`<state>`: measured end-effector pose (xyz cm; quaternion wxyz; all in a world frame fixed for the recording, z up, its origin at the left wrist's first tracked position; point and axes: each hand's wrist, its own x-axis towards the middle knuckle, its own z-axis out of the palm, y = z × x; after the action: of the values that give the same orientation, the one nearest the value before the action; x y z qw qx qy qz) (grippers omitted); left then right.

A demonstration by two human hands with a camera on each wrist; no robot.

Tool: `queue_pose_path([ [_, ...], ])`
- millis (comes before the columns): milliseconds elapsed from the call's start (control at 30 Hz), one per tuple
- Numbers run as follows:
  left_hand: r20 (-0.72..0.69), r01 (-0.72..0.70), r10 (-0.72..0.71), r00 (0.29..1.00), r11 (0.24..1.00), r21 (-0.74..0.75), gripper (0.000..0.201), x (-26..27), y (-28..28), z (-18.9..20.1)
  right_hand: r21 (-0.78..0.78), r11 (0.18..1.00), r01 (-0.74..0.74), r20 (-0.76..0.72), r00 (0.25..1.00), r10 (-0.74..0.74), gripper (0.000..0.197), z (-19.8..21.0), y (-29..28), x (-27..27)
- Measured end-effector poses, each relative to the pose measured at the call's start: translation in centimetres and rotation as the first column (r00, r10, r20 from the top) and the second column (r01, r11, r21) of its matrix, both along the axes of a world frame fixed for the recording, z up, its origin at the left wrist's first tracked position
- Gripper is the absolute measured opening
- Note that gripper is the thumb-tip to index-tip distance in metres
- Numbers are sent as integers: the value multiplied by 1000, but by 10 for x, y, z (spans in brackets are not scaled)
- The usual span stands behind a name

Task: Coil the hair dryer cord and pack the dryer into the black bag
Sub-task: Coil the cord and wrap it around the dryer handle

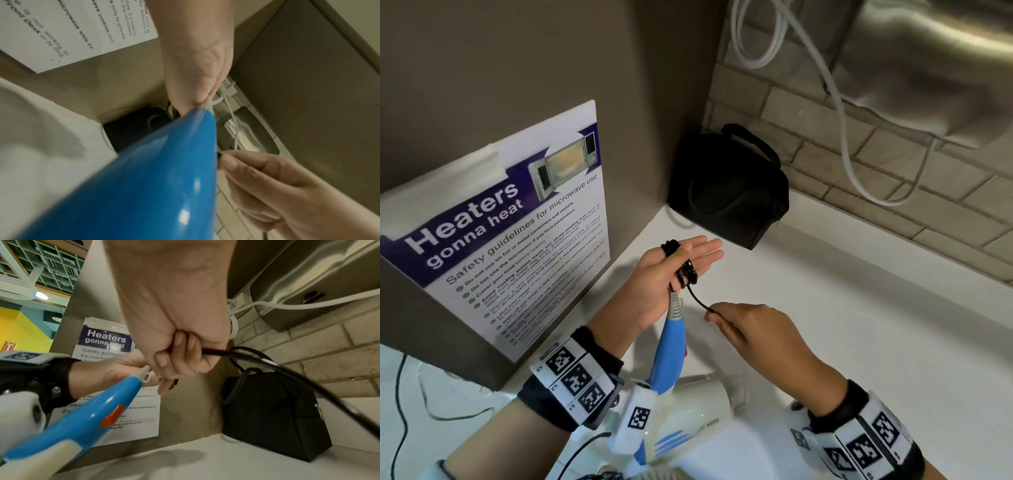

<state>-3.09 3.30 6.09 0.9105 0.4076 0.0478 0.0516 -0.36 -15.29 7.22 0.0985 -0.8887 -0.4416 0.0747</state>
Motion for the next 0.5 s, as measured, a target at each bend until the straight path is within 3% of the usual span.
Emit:
queue_pose_path([
  [200,-65,-130,128,990,991,-26,29,3,6,-6,80,996,28,34,999,-31,25,15,-15,2],
  [300,-89,-151,150,985,988,-5,29,4,3,-7,117,993,20,83,996,-30,38,21,-16,0],
  [500,-146,-5,35,989,980,197,24,3,-10,-1,171,984,-48,136,990,25,35,33,-3,-3],
])
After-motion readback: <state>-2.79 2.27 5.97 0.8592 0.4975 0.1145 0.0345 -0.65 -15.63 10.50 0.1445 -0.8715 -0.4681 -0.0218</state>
